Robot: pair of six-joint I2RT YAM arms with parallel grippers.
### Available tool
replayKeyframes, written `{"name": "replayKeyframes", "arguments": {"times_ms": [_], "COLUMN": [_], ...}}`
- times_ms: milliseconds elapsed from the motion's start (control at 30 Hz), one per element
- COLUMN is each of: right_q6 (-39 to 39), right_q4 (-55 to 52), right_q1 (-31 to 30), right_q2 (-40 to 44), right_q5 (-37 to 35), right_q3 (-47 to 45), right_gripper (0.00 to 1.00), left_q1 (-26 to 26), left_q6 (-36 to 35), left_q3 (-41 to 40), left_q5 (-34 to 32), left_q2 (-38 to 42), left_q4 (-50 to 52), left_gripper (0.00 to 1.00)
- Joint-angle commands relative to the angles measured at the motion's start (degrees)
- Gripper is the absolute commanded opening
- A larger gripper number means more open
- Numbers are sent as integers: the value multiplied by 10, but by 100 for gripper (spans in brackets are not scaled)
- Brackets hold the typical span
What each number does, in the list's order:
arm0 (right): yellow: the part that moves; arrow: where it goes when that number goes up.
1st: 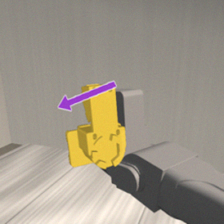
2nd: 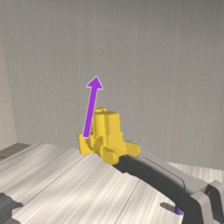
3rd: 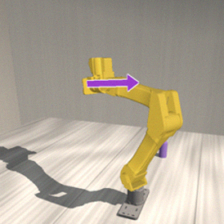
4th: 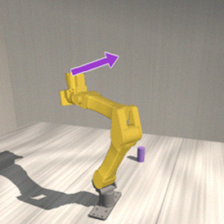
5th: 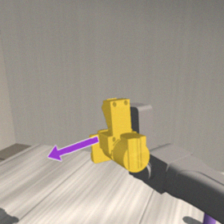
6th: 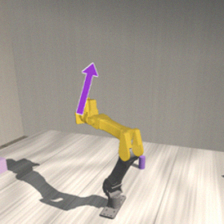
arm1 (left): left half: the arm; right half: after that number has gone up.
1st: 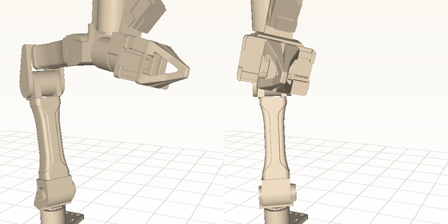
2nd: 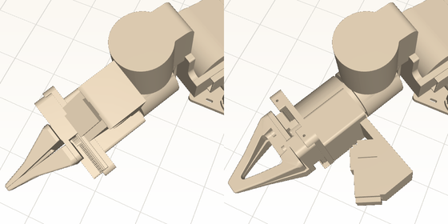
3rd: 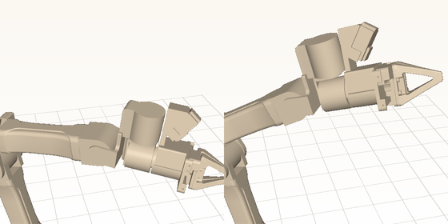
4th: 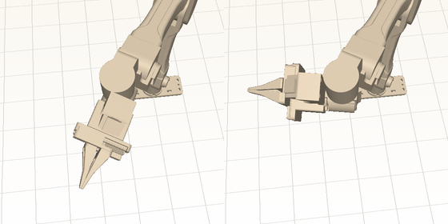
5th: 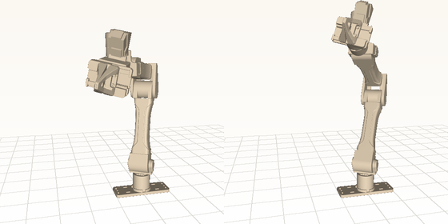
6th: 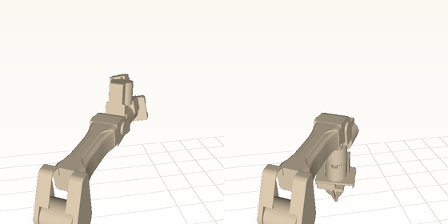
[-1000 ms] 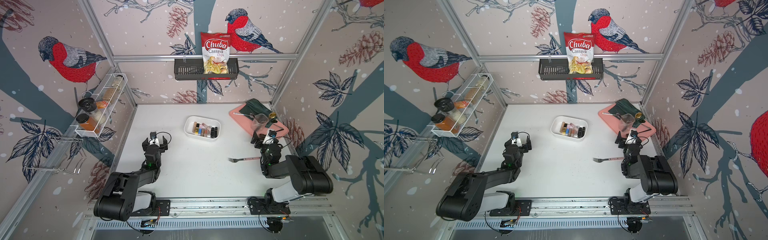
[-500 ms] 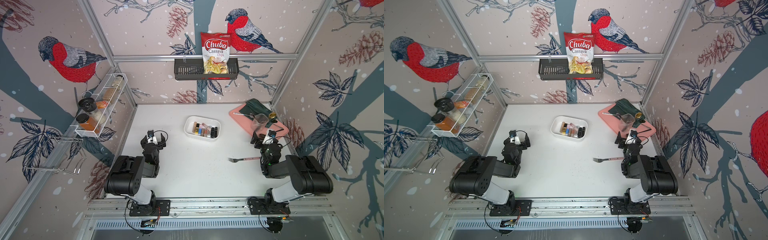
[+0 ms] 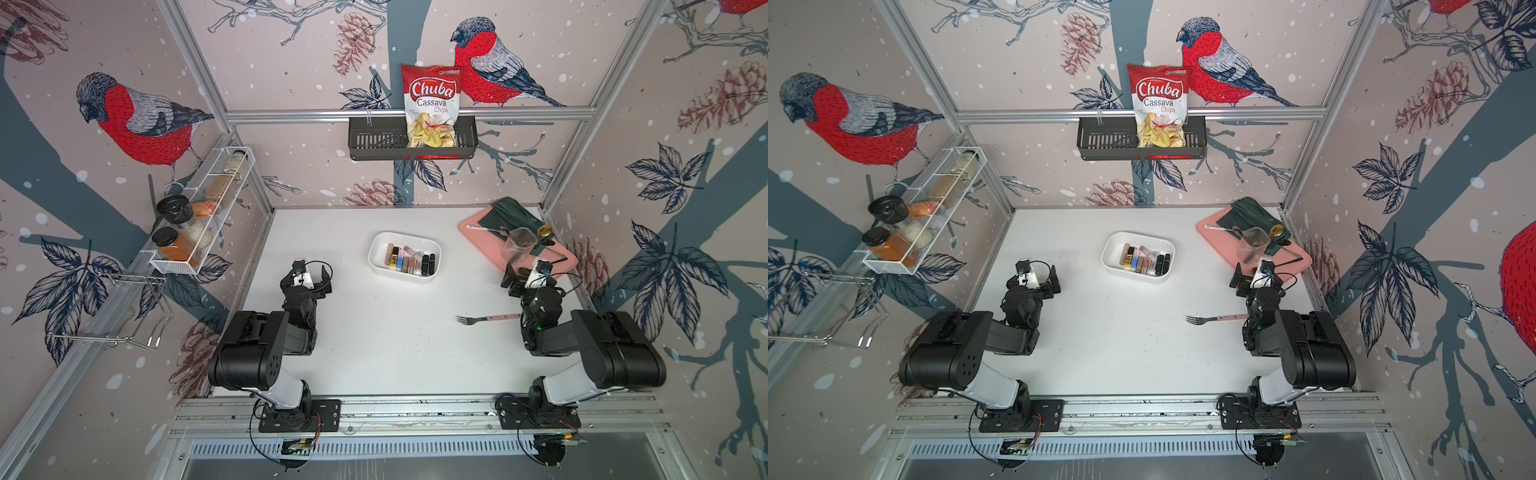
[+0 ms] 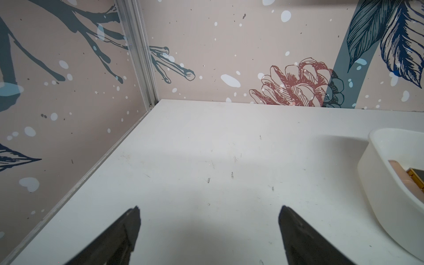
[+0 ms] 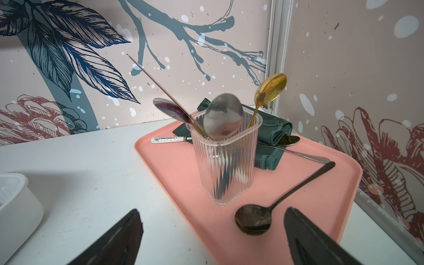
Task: Put the lipstick into the storage box
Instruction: Reset both arms
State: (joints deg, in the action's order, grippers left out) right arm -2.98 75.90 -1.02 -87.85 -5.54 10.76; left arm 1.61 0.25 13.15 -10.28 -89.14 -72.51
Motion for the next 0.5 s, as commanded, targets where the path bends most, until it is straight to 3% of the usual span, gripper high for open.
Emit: {"name": "replayKeyframes", "arguments": {"times_ms": [0, 467], "right_q6": [0, -5], "right_q4": [10, 6], "right_q1": [0, 7], "right_q2": [0, 0], "right_q5": [1, 13], "right_q3": [1, 3], "right_gripper": [100, 100], "left_q1": [0, -1], "left_q6": [5, 5], "left_q3": [-1, -1], "left_q5": [6, 6], "left_q2": [1, 1], "left_q4": [-26, -26], "left_gripper": [97, 97]}}
